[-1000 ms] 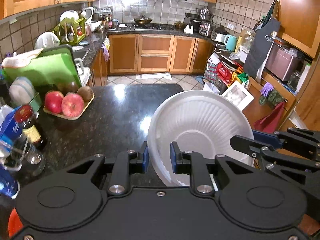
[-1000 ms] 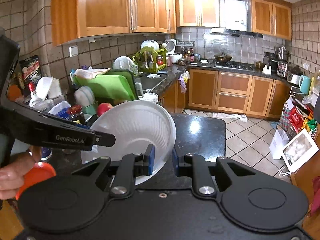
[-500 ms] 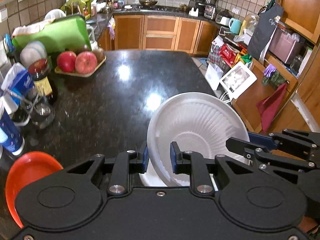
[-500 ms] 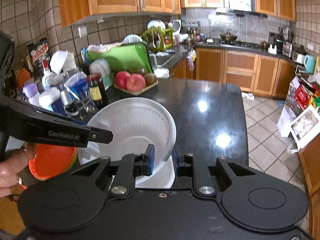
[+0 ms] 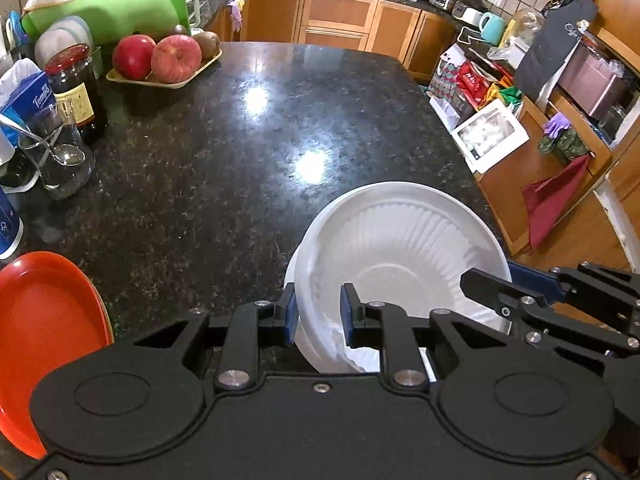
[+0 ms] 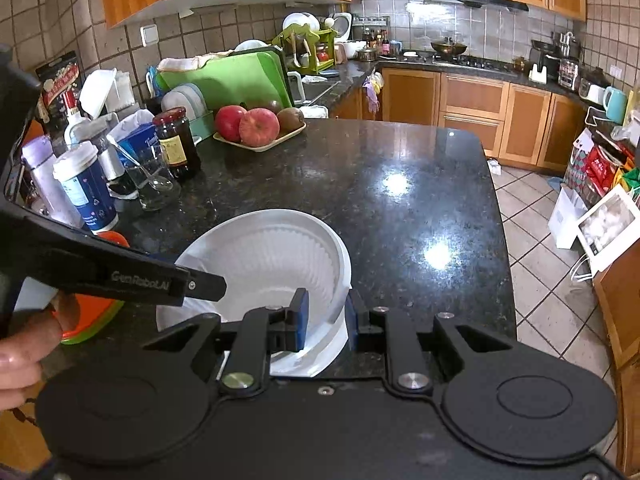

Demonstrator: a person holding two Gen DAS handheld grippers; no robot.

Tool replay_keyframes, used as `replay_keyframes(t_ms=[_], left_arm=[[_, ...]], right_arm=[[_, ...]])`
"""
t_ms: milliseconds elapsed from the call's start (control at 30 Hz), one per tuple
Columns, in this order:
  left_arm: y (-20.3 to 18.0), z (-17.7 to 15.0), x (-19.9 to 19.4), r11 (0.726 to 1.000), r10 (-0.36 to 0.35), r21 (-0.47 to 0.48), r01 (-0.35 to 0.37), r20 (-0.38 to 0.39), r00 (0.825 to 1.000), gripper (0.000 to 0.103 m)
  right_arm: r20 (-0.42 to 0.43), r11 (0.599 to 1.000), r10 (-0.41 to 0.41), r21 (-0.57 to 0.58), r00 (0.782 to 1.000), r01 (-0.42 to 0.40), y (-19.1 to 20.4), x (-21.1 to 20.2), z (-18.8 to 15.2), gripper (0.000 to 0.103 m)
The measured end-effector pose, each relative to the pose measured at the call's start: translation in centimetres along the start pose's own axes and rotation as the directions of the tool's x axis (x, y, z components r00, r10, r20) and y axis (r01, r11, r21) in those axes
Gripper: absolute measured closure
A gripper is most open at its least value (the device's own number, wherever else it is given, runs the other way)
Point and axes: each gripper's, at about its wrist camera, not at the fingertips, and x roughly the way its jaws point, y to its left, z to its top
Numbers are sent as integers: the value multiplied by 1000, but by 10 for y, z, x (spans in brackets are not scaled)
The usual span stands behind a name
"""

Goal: Organize plates and bowls
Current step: 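Carry the white bowl stack across the counter with the left gripper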

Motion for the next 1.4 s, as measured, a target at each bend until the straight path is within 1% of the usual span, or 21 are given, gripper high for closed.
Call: replay_keyframes(t_ms=[200,333,567,700,900,1067,1167,1200,1300,1400], left_arm=[[-1,-2,1,1000,14,3,-14,13,1000,75],[-3,-2,1,1000,16,21,-17,16,1000,75],[-6,-2,2,996,64,50,-67,60,996,75],[-4,-3,3,996,68,47,-71,59,996,74],[-4,-6,6,994,93,50,-96,57,994,74],[-4,-8,7,994,96,42,-99,69,993,74],[0,-9,7,998,54,21,-55,49,997,74],[0,-9,5,998,54,20,-55,50,997,74],[-3,-11,-1,997,74,22,-76,81,994,74],[-4,-12,-8,997,72,11,-73,104,992,74]], right_arm=[[-50,999,28,46,998,-25,-13,16,-1,82],[-58,998,40,58,998,-36,-17,20,-2,80],[-46,998,38,42,998,-36,-17,21,-1,80],[-44,999,29,25,999,-28,-17,21,-2,80],[-34,1000,29,10,999,-29,-18,20,-2,80],[-25,999,33,3,999,-33,-17,18,-1,80],[-15,1000,28,-1,999,-28,-17,16,-2,80],[-12,1000,28,0,1000,-28,-17,15,-3,79],[-5,999,34,2,999,-34,-17,12,-4,79],[9,999,34,-1,999,-34,-16,9,-4,79]])
